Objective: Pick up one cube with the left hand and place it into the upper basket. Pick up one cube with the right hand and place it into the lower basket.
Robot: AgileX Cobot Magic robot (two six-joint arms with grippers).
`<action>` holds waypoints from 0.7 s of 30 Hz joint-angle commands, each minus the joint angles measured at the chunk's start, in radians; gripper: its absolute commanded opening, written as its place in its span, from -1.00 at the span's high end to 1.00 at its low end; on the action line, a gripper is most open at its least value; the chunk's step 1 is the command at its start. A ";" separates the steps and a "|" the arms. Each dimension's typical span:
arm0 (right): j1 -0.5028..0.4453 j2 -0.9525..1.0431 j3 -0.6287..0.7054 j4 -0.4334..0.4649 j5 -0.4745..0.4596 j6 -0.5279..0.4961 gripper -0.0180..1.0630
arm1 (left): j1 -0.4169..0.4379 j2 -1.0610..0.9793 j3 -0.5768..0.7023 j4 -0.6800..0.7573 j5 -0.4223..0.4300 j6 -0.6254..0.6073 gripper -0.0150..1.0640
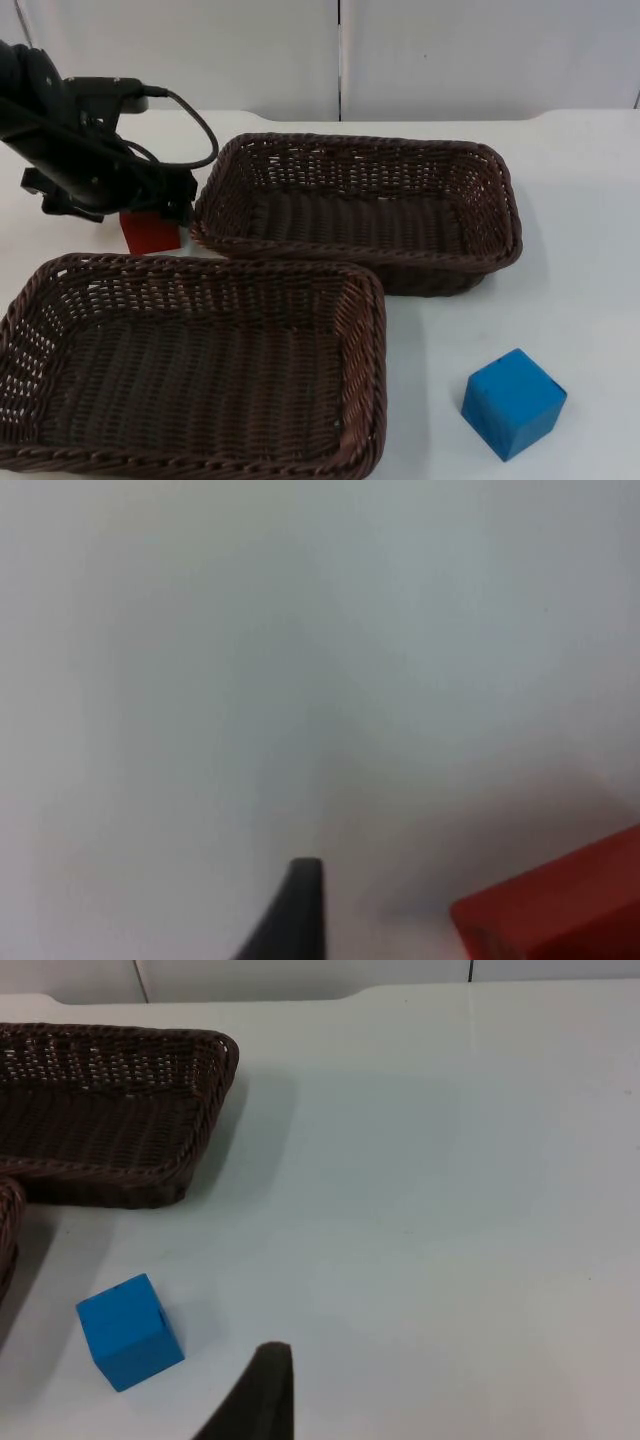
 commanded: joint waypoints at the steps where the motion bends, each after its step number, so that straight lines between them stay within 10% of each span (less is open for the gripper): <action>1: -0.004 -0.003 0.001 0.000 -0.003 -0.002 -0.98 | -0.006 0.000 -0.004 -0.021 -0.012 -0.010 -0.55; 8: -0.004 -0.003 0.001 0.000 -0.003 -0.002 -0.98 | -0.006 0.000 -0.004 -0.027 0.003 -0.010 0.18; 12: -0.004 -0.003 0.001 0.000 -0.003 -0.002 -0.98 | -0.006 -0.012 -0.004 -0.027 0.044 -0.010 0.99; 21: -0.004 -0.003 0.001 0.000 -0.003 -0.002 -0.98 | -0.006 -0.138 -0.004 0.007 0.073 -0.010 0.98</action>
